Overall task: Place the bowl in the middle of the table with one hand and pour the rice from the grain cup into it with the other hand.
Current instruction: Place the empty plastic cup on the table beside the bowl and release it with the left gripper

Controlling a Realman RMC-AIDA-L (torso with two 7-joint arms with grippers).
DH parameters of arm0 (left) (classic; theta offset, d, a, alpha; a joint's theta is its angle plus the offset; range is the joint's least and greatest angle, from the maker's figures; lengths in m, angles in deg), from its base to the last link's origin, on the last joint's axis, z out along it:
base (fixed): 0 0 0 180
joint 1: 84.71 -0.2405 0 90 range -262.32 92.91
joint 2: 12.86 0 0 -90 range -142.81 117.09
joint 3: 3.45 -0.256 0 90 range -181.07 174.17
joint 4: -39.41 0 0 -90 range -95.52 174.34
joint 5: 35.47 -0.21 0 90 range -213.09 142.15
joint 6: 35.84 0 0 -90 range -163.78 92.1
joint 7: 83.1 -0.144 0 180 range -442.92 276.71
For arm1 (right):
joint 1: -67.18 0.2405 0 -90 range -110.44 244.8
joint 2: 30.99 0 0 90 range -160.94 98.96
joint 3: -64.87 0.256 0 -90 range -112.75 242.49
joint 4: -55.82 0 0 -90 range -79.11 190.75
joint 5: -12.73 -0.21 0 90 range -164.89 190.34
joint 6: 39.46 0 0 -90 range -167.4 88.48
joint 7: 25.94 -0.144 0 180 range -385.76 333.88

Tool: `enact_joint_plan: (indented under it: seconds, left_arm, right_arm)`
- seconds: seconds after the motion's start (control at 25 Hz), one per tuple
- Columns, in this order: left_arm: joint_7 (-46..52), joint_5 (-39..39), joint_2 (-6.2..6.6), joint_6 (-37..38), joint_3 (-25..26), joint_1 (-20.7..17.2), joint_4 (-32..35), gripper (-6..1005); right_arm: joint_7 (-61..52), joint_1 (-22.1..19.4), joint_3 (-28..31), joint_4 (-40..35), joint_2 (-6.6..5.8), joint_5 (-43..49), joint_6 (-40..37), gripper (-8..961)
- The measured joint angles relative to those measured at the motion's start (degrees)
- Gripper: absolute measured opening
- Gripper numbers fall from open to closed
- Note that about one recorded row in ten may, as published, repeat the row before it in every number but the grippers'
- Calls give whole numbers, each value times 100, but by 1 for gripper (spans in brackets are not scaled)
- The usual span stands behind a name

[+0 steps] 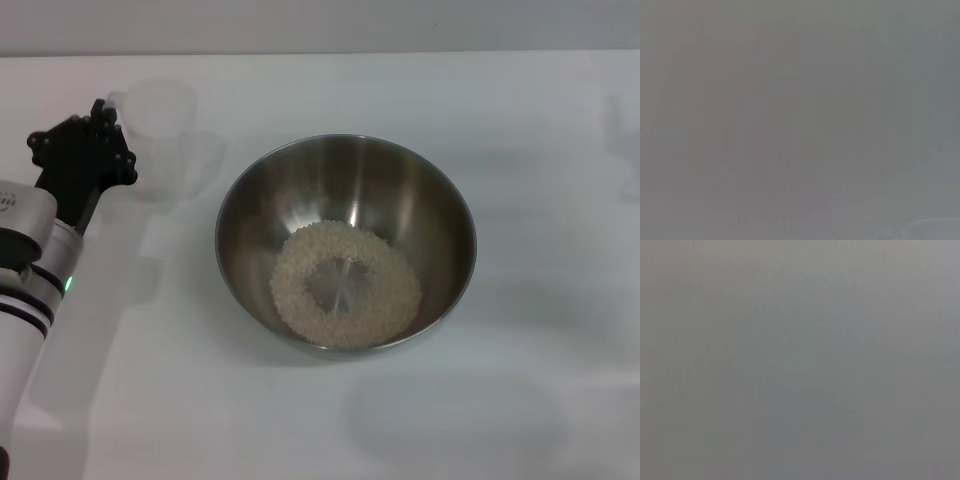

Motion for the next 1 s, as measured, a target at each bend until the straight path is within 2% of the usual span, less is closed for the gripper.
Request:
enact_joint_plan:
  seconds: [0.16,0.92,1.0]
  left_arm:
    - [345,3,-5,-259,1,23,79,22]
    - [396,4,-5,-707,-25,85,120,22]
    - [405,4,-5,-710,-41,83,114,72]
  right_arm:
    - [0,19,-18,0,0,0,-8,528]
    - [-34,50,-24,0,-11,0,-11,531]
    - [-34,50,-23,0,-13,-1,-11,531]
